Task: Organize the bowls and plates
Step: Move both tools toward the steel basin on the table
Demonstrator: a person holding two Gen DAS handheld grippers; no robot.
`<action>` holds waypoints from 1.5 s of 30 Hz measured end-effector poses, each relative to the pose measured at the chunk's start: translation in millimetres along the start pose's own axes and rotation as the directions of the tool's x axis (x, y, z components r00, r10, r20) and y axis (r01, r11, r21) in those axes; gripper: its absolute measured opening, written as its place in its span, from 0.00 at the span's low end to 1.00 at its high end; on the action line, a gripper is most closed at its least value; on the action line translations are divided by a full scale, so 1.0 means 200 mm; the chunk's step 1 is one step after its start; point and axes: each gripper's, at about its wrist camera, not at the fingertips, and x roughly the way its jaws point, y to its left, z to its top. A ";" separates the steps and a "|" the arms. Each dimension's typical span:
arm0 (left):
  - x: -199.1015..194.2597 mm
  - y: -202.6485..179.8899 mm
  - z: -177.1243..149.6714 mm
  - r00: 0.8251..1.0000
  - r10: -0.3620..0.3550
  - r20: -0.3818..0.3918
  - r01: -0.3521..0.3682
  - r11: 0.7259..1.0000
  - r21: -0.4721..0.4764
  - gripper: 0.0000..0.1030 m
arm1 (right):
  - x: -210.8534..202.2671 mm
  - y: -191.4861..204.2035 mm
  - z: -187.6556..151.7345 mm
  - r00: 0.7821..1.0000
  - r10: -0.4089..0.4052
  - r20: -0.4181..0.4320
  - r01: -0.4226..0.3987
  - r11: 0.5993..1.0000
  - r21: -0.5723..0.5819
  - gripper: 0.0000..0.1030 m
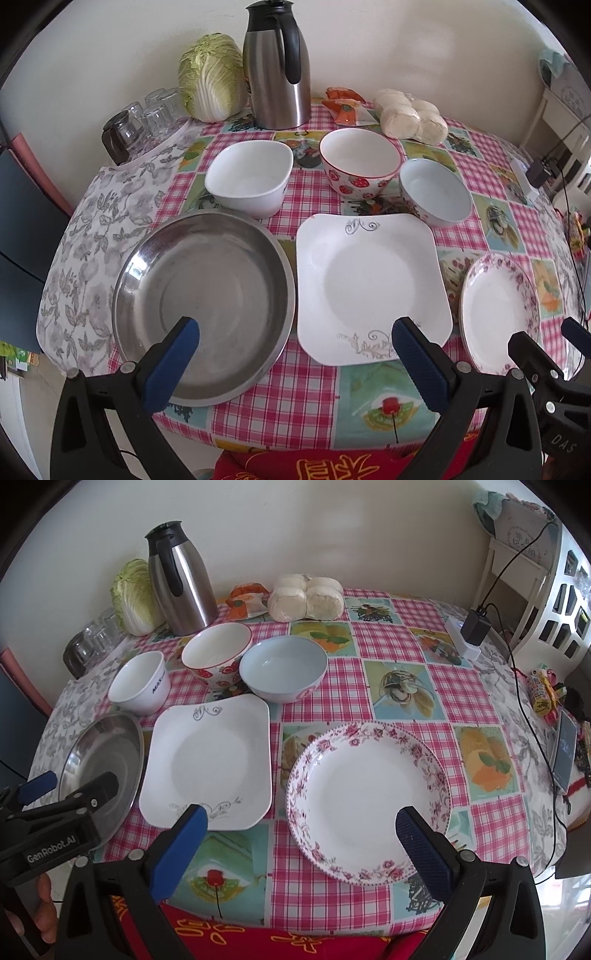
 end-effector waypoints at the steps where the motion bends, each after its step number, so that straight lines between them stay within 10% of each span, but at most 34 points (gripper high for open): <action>1: 0.01 0.00 0.00 1.000 0.001 -0.001 -0.001 1.000 -0.002 1.00 | 0.01 0.00 0.01 1.000 0.000 -0.001 0.000 1.000 0.000 1.00; 45: -0.03 0.29 -0.09 0.998 -0.007 0.068 0.014 0.995 -0.096 1.00 | -0.03 0.28 0.06 0.996 0.076 0.041 -0.071 0.990 -0.122 1.00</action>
